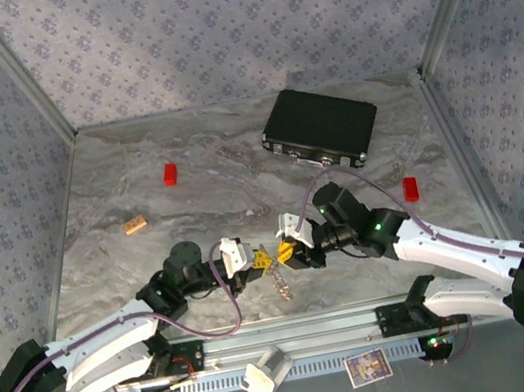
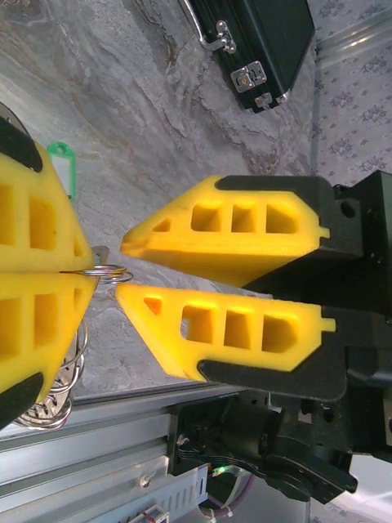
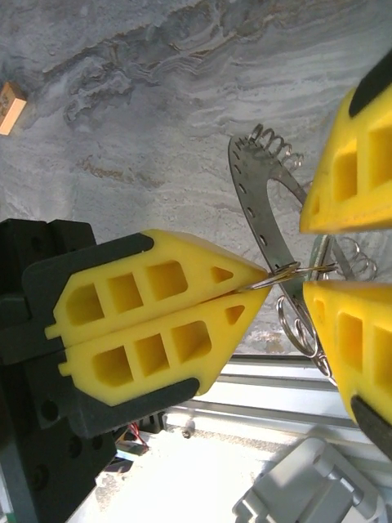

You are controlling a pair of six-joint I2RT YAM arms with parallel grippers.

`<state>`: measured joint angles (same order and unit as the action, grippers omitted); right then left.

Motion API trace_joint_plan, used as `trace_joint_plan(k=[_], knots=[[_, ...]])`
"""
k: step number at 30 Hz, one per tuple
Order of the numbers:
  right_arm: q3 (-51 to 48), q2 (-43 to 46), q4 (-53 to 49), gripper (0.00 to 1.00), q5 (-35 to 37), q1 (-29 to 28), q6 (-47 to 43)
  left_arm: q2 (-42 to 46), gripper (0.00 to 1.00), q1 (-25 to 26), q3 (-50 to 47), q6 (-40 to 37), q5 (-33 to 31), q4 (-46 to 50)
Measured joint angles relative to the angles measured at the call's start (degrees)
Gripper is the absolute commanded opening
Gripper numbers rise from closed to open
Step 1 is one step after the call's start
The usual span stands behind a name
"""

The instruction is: Put the keys on the keyring

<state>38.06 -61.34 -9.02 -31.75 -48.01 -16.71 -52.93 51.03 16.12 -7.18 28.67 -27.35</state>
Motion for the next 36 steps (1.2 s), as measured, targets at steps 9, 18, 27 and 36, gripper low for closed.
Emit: trace_joint_plan(k=[9,18,27,36], knots=[[0.0,-0.1,-0.5,0.0,-0.2,0.0,-0.1,0.0,0.0,0.0,-0.3,0.2,-0.8,-0.3],[0.0,-1.8,-0.6,0.0,-0.2,0.0,-0.5,0.5,0.0,0.0,-0.5,0.2,-0.8,-0.3],[0.0,-2.4,-0.6,0.22,0.0,-0.3,-0.9,0.5,0.0,0.0,-0.5,0.2,-0.8,-0.5],[0.0,-0.6,1.4,0.25,-1.1,-0.4,-1.1,0.7,0.0,0.0,-0.5,0.3,-0.8,-1.7]])
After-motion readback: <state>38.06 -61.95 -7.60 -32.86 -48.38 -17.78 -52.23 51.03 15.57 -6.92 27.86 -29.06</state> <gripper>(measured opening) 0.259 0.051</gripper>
